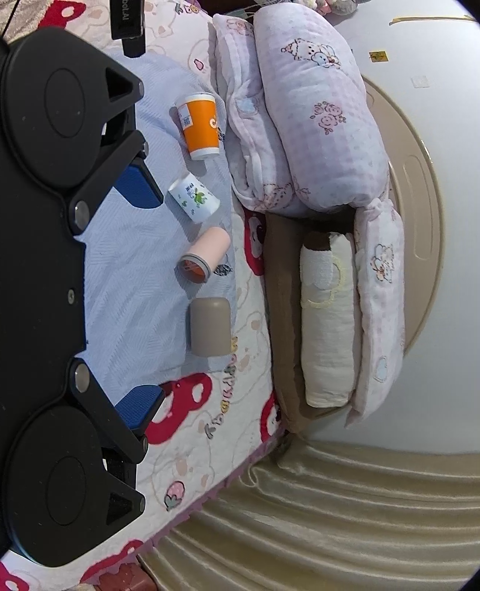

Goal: Flip cup upright

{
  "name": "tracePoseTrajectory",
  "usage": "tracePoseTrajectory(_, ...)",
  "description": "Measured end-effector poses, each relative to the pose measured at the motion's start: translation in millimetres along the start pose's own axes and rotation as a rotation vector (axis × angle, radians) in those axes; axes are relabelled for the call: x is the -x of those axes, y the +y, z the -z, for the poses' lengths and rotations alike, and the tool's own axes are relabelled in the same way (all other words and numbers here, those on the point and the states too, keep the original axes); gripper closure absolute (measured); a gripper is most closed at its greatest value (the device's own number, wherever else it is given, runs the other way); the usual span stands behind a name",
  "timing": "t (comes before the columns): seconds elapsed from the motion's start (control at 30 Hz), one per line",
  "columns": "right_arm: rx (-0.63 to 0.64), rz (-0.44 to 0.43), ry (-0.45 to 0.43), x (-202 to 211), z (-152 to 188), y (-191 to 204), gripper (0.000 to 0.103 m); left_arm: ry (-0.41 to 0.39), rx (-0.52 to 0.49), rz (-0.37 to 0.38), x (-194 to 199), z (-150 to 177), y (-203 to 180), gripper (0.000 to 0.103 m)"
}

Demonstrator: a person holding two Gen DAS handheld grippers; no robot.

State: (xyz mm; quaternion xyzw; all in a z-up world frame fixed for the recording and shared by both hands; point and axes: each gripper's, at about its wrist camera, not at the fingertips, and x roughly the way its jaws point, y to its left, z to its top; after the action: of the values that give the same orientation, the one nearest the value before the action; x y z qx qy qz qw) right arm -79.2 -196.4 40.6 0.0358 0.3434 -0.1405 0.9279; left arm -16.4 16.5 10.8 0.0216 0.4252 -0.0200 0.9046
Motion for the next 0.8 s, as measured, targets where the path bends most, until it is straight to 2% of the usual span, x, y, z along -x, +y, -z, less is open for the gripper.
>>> tracePoseTrajectory(0.37, 0.043, 0.028, -0.029, 9.2, 0.1, 6.5, 0.000, -0.008, -0.009, 0.008, 6.6, 6.4, -2.8, 0.000)
tracePoseTrajectory(0.8, 0.031, 0.019, 0.005, 5.8, -2.0, 8.4, 0.000, 0.000, -0.023, 0.020, 5.7, 1.0, -5.5, 0.000)
